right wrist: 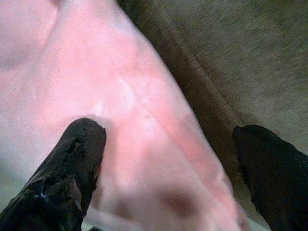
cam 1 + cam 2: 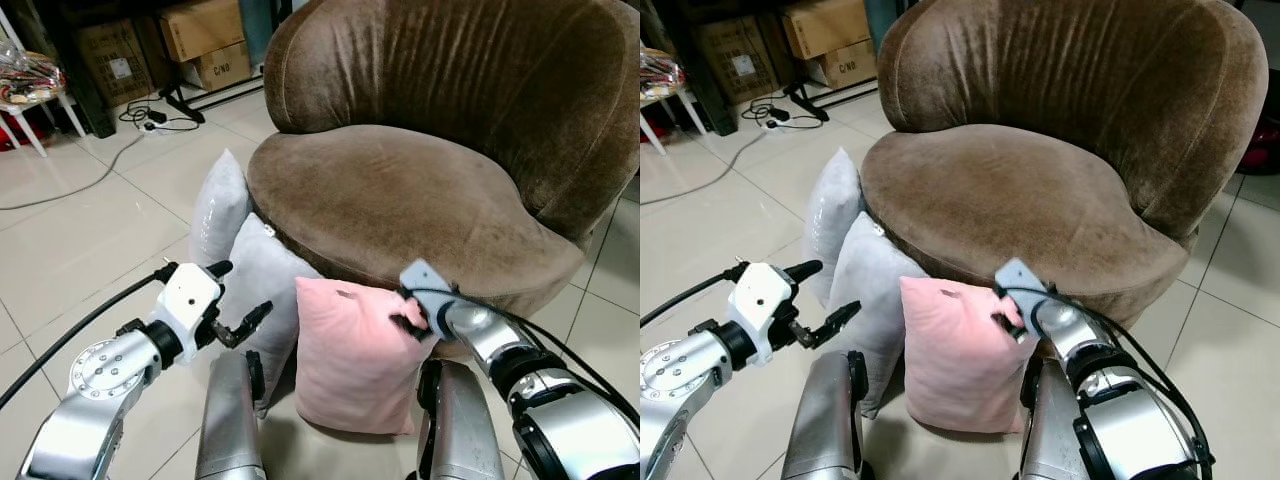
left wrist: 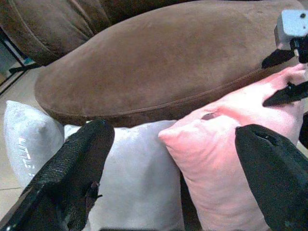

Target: Move the pillow to the sofa from floor

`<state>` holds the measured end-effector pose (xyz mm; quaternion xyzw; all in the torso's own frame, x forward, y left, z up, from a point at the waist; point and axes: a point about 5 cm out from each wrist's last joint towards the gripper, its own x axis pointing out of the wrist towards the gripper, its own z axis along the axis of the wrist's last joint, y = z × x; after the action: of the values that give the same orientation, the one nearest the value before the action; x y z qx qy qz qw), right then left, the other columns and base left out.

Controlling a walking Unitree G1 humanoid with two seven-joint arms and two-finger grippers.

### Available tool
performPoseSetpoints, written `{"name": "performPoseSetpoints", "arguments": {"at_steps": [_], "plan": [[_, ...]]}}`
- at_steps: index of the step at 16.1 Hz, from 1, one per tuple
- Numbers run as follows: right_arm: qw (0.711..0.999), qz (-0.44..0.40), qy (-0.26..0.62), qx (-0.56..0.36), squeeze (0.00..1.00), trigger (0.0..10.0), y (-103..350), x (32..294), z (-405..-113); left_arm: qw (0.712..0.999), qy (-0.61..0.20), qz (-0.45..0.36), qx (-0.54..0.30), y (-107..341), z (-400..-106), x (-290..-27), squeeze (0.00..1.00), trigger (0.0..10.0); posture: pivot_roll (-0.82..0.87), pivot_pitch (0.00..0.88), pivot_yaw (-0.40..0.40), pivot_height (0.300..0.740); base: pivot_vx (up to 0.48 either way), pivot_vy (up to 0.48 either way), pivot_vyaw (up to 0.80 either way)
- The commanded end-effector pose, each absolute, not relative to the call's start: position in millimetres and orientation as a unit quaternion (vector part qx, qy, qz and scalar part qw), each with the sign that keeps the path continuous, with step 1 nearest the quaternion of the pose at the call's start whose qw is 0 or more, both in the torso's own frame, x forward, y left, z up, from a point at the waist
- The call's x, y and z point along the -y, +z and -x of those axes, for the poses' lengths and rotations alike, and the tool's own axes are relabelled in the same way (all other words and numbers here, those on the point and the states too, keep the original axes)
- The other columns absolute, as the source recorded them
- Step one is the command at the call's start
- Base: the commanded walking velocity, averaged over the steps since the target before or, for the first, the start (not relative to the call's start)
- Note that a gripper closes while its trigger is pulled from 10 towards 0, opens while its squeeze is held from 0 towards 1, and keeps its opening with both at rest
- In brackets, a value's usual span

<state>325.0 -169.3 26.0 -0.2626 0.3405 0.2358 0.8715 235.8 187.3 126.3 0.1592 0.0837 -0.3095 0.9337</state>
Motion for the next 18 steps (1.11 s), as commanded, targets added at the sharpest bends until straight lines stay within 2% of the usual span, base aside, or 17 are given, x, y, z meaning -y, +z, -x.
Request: {"name": "performPoseSetpoints", "arguments": {"at_steps": [1,3,5,6,7,10,13,14,15,16,18], "plan": [[0.871,0.263,0.264,-0.32,1.0,10.0,41.1,163.4,-336.6,0.931,-0.316,-0.162,-0.087,128.5,-233.6,-189.3,0.0,10.0,0.05,0.0,0.032,0.442,0.0,0.0,0.0],[0.868,0.26,0.28,-0.317,1.0,10.0,44.0,162.1,-338.2,0.93,-0.317,-0.161,-0.089,128.3,-233.4,-189.8,0.0,10.0,0.04,0.0,0.035,0.442,0.0,0.0,0.0],[0.852,0.3,0.285,-0.32,1.0,10.0,40.6,157.7,-336.9,0.927,-0.325,-0.161,-0.093,126.2,-234.3,-188.8,0.0,10.0,0.03,0.0,0.043,0.442,0.0,0.0,0.0],[0.841,0.322,0.29,-0.324,0.0,10.0,35.4,153.2,-333.8,0.925,-0.331,-0.162,-0.096,125.2,-234.1,-187.5,0.0,10.0,0.03,0.0,0.045,0.442,0.0,0.0,0.0],[0.825,0.359,0.287,-0.33,0.0,10.0,26.8,148.9,-328.3,0.921,-0.34,-0.161,-0.101,123.8,-233.3,-186.2,0.0,10.0,0.03,0.0,0.046,0.442,0.0,0.0,0.0],[0.821,0.366,0.274,-0.342,0.0,10.0,18.4,146.2,-322.4,0.914,-0.357,-0.154,-0.115,122.4,-230.0,-187.5,0.0,10.0,0.03,0.0,0.046,0.442,0.0,0.0,0.0],[0.798,0.38,0.296,-0.362,0.0,10.0,7.1,141.2,-312.1,0.908,-0.37,-0.152,-0.126,120.3,-226.5,-188.6,0.0,10.0,0.02,0.0,0.055,0.442,0.0,0.0,0.0],[0.791,0.382,0.308,-0.366,0.0,7.9,3.8,138.2,-308.7,0.907,-0.371,-0.153,-0.127,120.1,-226.5,-189.1,0.0,10.0,0.02,0.0,0.059,0.442,0.0,0.0,0.0],[0.782,0.388,0.32,-0.368,0.0,0.8,0.3,134.4,-305.1,0.906,-0.373,-0.155,-0.129,120.3,-227.0,-190.7,0.0,10.0,0.02,0.0,0.051,0.442,0.0,0.0,0.0],[0.779,0.39,0.325,-0.368,0.0,0.0,-0.6,131.6,-304.1,0.905,-0.374,-0.156,-0.13,121.6,-227.2,-192.9,0.0,10.0,0.03,0.0,0.042,0.442,0.0,0.0,0.0],[0.78,0.392,0.325,-0.363,0.0,0.0,-1.2,129.3,-303.6,0.907,-0.373,-0.145,-0.134,120.9,-223.1,-193.9,0.0,10.0,0.01,0.0,0.05,0.442,0.0,0.0,0.0]]}}
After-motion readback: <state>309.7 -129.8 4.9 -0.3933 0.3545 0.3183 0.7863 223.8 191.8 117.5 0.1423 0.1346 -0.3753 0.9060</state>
